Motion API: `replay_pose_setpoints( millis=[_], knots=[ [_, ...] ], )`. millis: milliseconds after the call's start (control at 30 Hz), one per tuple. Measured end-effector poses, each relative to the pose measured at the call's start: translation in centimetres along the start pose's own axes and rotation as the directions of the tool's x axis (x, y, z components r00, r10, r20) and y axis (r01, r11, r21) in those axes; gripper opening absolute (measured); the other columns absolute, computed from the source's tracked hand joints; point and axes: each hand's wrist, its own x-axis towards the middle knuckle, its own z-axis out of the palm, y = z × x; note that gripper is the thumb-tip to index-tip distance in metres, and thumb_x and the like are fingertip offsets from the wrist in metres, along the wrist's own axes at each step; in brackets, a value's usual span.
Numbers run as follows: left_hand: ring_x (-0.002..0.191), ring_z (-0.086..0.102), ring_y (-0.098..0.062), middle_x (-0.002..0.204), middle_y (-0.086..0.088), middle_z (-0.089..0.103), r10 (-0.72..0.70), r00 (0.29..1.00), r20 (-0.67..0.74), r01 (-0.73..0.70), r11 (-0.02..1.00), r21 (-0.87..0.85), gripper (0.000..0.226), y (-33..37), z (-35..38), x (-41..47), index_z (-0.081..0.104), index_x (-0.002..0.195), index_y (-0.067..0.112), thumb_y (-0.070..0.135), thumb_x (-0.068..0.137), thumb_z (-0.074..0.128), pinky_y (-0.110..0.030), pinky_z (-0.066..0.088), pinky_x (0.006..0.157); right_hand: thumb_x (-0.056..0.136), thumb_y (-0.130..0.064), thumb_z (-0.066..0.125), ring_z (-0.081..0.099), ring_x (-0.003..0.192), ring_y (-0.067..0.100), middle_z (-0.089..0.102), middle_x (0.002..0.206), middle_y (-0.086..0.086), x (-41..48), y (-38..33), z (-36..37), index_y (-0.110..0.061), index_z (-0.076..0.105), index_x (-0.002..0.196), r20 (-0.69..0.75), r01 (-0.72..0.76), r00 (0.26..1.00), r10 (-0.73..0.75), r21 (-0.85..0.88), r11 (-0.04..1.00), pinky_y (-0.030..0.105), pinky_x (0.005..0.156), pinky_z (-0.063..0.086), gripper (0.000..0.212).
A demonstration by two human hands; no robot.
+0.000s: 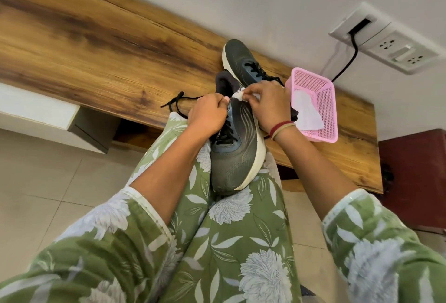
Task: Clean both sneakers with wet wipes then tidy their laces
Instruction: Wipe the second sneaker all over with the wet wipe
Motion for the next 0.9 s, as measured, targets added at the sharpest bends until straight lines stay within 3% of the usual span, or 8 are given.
replay_pose_setpoints(
  millis=[67, 200, 367, 500, 567, 667, 800, 900],
  knots=[
    [0.090, 0.058, -0.032, 0.079, -0.003, 0.055, -0.003, 1.000, -0.005, 0.003, 1.000, -0.015, 0.031, -0.1, -0.1, 0.1, 0.049, 0.073, 0.019, 0.031, 0.100, 0.040, -0.034, 0.037, 0.067, 0.083, -0.021, 0.066, 0.060, 0.092, 0.026, 0.070, 0.090, 0.000, -0.1, 0.0, 0.0, -0.023, 0.074, 0.086, -0.004, 0.013, 1.000, -0.013, 0.119, 0.993, 0.048, 0.086, 0.044, 0.009],
    [0.098, 0.058, -0.032, 0.097, -0.009, 0.064, -0.006, 1.000, -0.009, 0.006, 1.000, -0.004, 0.027, -0.1, 0.0, 0.0, 0.062, 0.091, 0.015, 0.028, 0.099, 0.040, -0.035, 0.040, 0.073, 0.082, -0.021, 0.067, 0.059, 0.085, 0.026, 0.071, 0.086, -0.004, -2.6, -0.9, 0.4, -0.026, 0.074, 0.085, 0.068, 0.230, 0.970, -0.233, 0.048, 0.972, 0.044, 0.079, 0.042, 0.009],
    [0.094, 0.057, -0.031, 0.086, -0.004, 0.056, -0.003, 1.000, -0.015, 0.003, 1.000, 0.015, 0.026, 0.0, -0.1, -0.1, 0.054, 0.083, 0.018, 0.030, 0.100, 0.038, -0.033, 0.035, 0.069, 0.085, -0.020, 0.064, 0.058, 0.095, 0.028, 0.071, 0.092, 0.001, -0.1, -0.3, 0.2, -0.022, 0.075, 0.092, -0.038, -0.012, 0.999, 0.017, 0.119, 0.993, 0.048, 0.087, 0.043, 0.013],
    [0.095, 0.057, -0.033, 0.089, -0.007, 0.059, -0.006, 1.000, -0.015, 0.006, 1.000, 0.002, 0.022, -0.1, -0.2, -0.1, 0.058, 0.087, 0.015, 0.022, 0.098, 0.040, -0.033, 0.036, 0.068, 0.083, -0.020, 0.066, 0.057, 0.089, 0.027, 0.070, 0.089, -0.003, -1.7, -1.0, 0.3, -0.025, 0.074, 0.089, 0.027, 0.218, 0.975, -0.220, 0.048, 0.975, 0.043, 0.080, 0.041, 0.012],
    [0.096, 0.057, -0.033, 0.093, -0.010, 0.061, -0.004, 1.000, -0.011, 0.005, 1.000, 0.009, 0.024, 0.1, -0.1, -0.1, 0.058, 0.087, 0.015, 0.025, 0.099, 0.040, -0.034, 0.037, 0.069, 0.085, -0.021, 0.064, 0.057, 0.093, 0.028, 0.071, 0.091, -0.002, -0.6, -0.5, 0.1, -0.026, 0.074, 0.091, 0.030, 0.141, 0.990, -0.141, 0.009, 0.990, 0.045, 0.083, 0.041, 0.013],
    [0.093, 0.057, -0.032, 0.087, -0.006, 0.058, -0.011, 1.000, -0.023, 0.011, 1.000, -0.021, 0.028, 0.0, 0.0, -0.2, 0.056, 0.083, 0.016, 0.029, 0.100, 0.038, -0.033, 0.036, 0.068, 0.082, -0.018, 0.066, 0.059, 0.090, 0.029, 0.071, 0.089, 0.002, 0.3, -0.2, 0.1, -0.022, 0.075, 0.089, -0.009, 0.042, 0.999, -0.041, 0.137, 0.990, 0.047, 0.083, 0.045, 0.012],
    [0.101, 0.058, -0.033, 0.104, -0.011, 0.065, -0.020, 1.000, -0.016, 0.020, 1.000, -0.013, 0.026, -0.2, 0.0, 0.0, 0.065, 0.102, 0.016, 0.026, 0.098, 0.041, -0.034, 0.039, 0.072, 0.080, -0.014, 0.067, 0.056, 0.078, 0.030, 0.069, 0.080, 0.003, -2.1, -0.6, 0.5, -0.019, 0.075, 0.084, 0.047, 0.293, 0.953, -0.298, 0.095, 0.951, 0.042, 0.072, 0.045, 0.010],
    [0.099, 0.057, -0.032, 0.101, -0.011, 0.065, -0.022, 1.000, -0.005, 0.022, 1.000, -0.018, 0.029, 0.2, 0.1, -0.1, 0.062, 0.094, 0.015, 0.031, 0.100, 0.039, -0.035, 0.041, 0.074, 0.082, -0.015, 0.066, 0.057, 0.085, 0.030, 0.071, 0.086, 0.004, -0.7, 0.0, 0.4, -0.018, 0.075, 0.087, -0.033, 0.064, 0.998, -0.060, 0.133, 0.989, 0.046, 0.080, 0.045, 0.011]
  ],
)
